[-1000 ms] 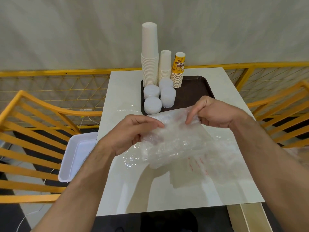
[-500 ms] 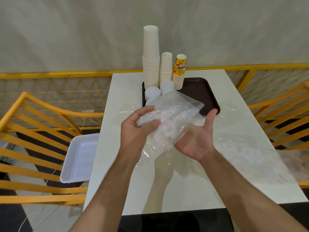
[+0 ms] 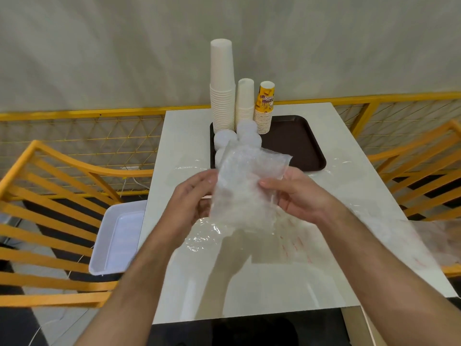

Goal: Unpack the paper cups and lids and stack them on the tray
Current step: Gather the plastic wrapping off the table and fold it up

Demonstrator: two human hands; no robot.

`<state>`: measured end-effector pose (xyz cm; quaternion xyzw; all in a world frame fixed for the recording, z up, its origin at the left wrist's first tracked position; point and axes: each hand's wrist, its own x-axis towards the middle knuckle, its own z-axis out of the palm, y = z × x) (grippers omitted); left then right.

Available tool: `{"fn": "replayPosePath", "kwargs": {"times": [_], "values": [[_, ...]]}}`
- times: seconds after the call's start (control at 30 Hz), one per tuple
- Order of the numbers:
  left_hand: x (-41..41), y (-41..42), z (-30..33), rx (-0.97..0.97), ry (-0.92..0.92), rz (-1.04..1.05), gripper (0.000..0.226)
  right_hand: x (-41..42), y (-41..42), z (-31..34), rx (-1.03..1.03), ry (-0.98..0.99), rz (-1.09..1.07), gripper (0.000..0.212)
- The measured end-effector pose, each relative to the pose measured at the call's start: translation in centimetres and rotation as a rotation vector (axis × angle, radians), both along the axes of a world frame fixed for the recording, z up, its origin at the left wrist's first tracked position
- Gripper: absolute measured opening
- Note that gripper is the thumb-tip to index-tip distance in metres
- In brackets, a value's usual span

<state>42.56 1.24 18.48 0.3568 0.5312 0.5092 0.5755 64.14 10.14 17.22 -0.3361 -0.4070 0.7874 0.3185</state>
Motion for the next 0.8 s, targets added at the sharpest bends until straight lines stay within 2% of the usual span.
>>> {"fn": "replayPosePath", "kwargs": {"times": [0.1,0.17,0.23,0.3,0.43,0.63,0.8], "values": [[-0.3,0.9,0.9,-0.042,0.084,-0.177,0.023,0.6,0.5,1.2,0.069,-0.084,0.120,0.040],[0.3,1.3,1.3,-0.019,0.123,-0.168,0.014,0.6,0.5,1.5,0.071,-0.053,0.101,0.035],[0.7,1.3,1.4,0.001,0.111,-0.115,0.015,0.7,0.3,1.2,0.055,-0.034,0.094,0.035],[1.0,1.2,1.3,0.011,0.121,-0.092,0.016,0.8,0.0,0.4,0.045,-0.051,0.131,0.044],[1.2,0.8,1.4,0.039,0.180,-0.124,0.021,1.0,-0.1,0.1,0.021,-0.053,0.093,0.023],[0.5,0.4,1.9,0.055,0.087,-0.165,0.021,2.0,0.6,1.1,-0.011,-0.029,0.120,0.027],[0.2,0.4,2.2,0.092,0.077,-0.176,0.046,2.1,0.9,2.4,0.127,-0.128,0.202,0.033]]}}
